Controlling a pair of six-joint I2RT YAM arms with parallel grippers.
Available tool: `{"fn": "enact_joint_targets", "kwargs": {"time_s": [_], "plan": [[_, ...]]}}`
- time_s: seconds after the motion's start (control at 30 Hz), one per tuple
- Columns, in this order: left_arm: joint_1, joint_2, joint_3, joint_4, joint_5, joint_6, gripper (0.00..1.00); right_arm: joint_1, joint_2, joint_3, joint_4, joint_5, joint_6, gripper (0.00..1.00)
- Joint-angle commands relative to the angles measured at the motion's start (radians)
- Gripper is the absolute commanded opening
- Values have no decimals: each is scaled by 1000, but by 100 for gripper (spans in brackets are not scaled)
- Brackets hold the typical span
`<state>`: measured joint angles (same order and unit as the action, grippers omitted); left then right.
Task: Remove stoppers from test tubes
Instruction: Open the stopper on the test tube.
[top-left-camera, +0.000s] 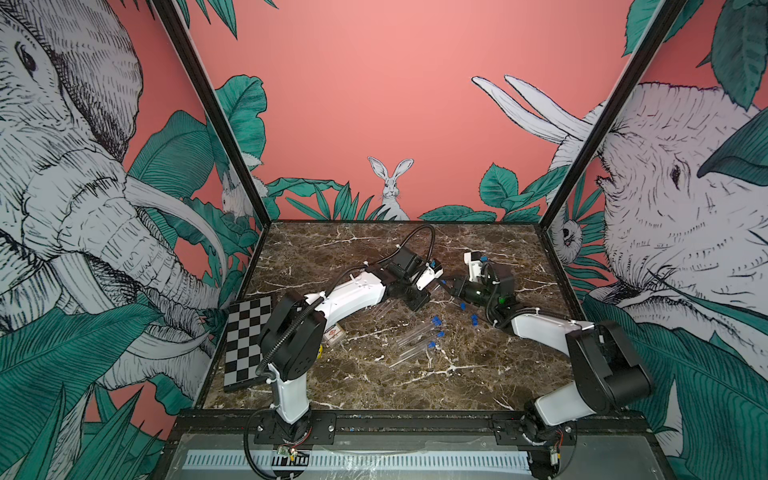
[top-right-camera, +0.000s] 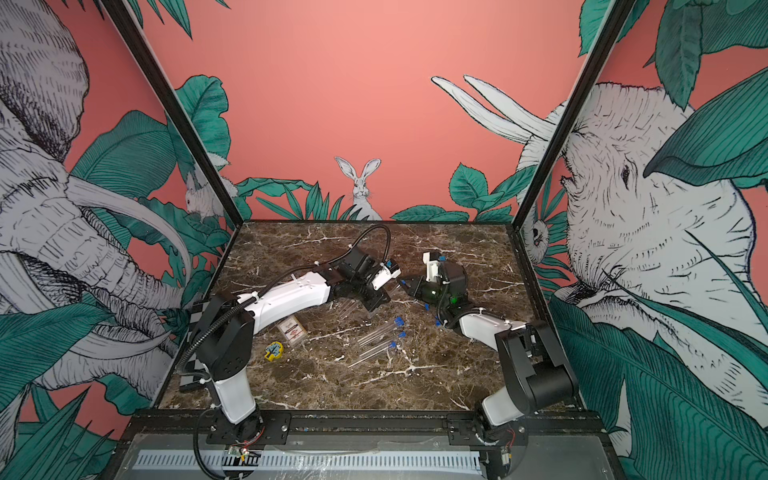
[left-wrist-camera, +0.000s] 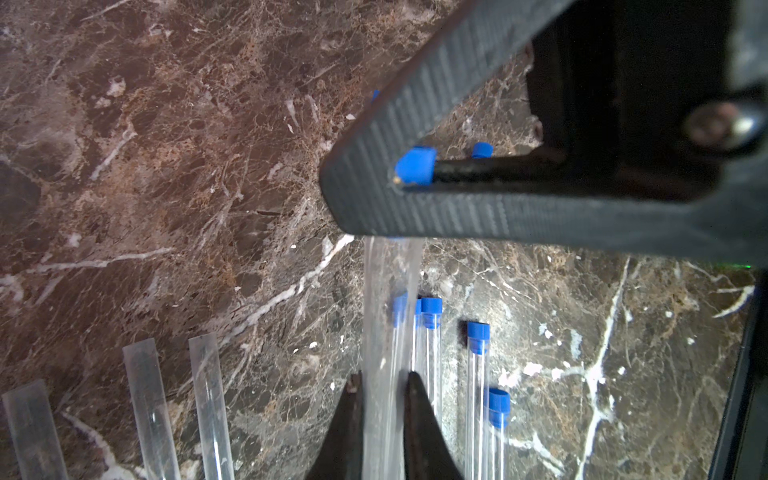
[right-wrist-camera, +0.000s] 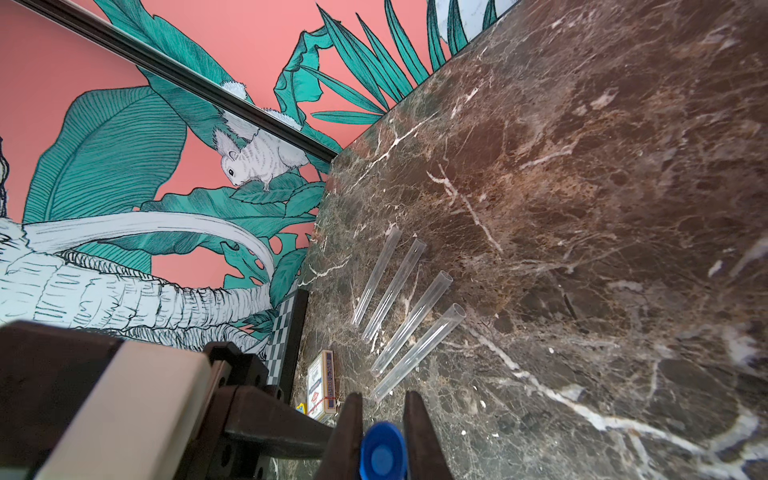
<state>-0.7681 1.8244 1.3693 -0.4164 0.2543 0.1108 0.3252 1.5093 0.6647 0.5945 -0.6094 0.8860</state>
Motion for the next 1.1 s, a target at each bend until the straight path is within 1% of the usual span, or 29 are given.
{"fn": "enact_joint_targets", "kwargs": {"time_s": [0.0, 0.3, 0.77, 1.07], "plan": [[40, -3, -36, -217, -118, -9, 1, -59, -56, 23, 108, 97, -23, 7], [39, -11, -50, -225, -128, 1, 1, -60, -71, 29, 25, 128, -68, 7], [39, -54, -92, -191, -93, 44, 1, -60, -41, 27, 143, 134, 25, 8], [40, -49, -99, -195, -102, 55, 1, -61, -63, 40, 80, 157, -12, 8]]}}
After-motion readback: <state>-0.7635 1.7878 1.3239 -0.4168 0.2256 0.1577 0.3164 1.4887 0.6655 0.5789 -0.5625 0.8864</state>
